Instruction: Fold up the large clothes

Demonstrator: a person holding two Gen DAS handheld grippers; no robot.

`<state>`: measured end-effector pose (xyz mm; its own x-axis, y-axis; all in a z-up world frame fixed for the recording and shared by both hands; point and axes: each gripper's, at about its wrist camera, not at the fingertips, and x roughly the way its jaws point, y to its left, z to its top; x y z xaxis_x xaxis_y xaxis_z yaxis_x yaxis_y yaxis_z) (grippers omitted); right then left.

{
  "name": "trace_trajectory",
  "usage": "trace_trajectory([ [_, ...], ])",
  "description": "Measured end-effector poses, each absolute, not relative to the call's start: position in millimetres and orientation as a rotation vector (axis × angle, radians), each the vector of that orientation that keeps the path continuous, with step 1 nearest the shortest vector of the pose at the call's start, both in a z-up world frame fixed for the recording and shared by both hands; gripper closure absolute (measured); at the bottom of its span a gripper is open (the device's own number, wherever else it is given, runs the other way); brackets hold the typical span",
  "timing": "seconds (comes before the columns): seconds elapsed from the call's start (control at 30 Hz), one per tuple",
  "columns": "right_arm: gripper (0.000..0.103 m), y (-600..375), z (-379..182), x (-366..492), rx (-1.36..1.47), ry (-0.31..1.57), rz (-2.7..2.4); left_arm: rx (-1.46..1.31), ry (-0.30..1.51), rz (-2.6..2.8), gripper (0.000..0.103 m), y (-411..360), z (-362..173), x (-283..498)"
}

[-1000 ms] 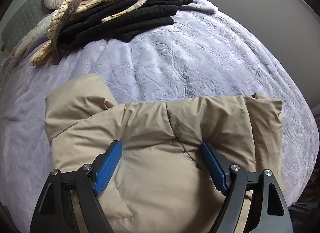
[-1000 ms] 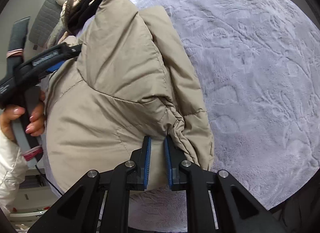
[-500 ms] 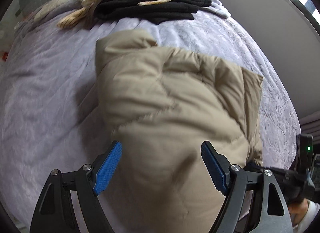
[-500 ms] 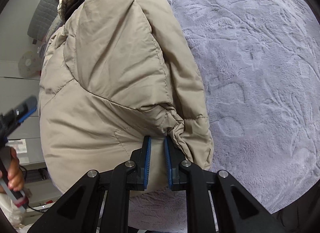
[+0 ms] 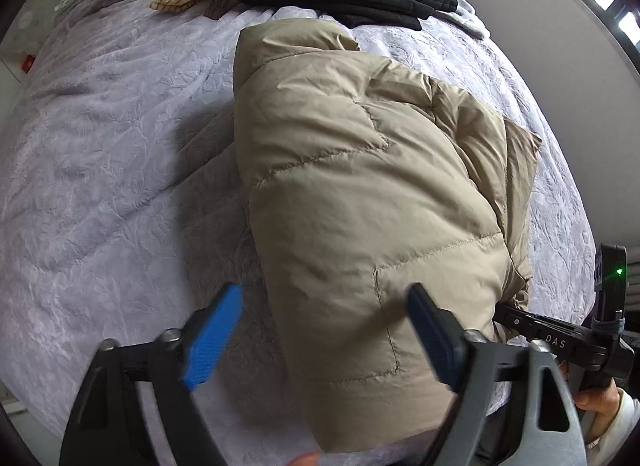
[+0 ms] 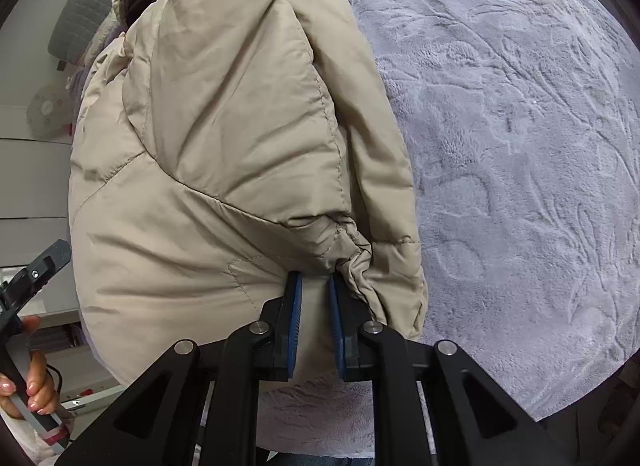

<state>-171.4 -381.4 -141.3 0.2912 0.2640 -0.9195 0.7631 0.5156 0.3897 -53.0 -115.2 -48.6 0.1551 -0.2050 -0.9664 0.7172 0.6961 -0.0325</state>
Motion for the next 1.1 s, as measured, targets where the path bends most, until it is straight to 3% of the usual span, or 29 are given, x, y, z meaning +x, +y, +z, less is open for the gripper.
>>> trace_trajectory([
  [0.17, 0.082, -384.0, -128.3, -164.7, 1.013, 1.282, -0.425, 0.504, 1.24, -0.699, 0.0, -113.2, -49.6, -50.6],
  [0.33, 0.03, -396.1, -90.4, -155.0, 0.961, 1.195, -0.395, 0.501, 1.247, -0.698, 0.0, -111.8, -52.4, -44.7],
  [0.4, 0.017, -405.1, -73.1, -148.4, 0.905, 1.143, -0.398, 0.495, 1.257, -0.696, 0.0, -110.6, -55.0, -41.8],
  [0.5, 0.006, -418.7, -63.7, -138.2, 0.867, 1.094, -0.373, 0.46, 1.273, -0.711, 0.0, -107.3, -57.9, -33.6],
  [0.8, 0.0, -465.7, -120.2, -117.0, 0.983, 1.163, -0.207, 0.1, 1.542, -0.913, 0.0, -85.3, -105.7, 25.1],
  [1.1, 0.0, -484.6, -178.6, -71.8, 1.136, 1.187, 0.098, -0.075, 1.659, -1.06, 0.0, -95.3, -150.7, 44.0],
])
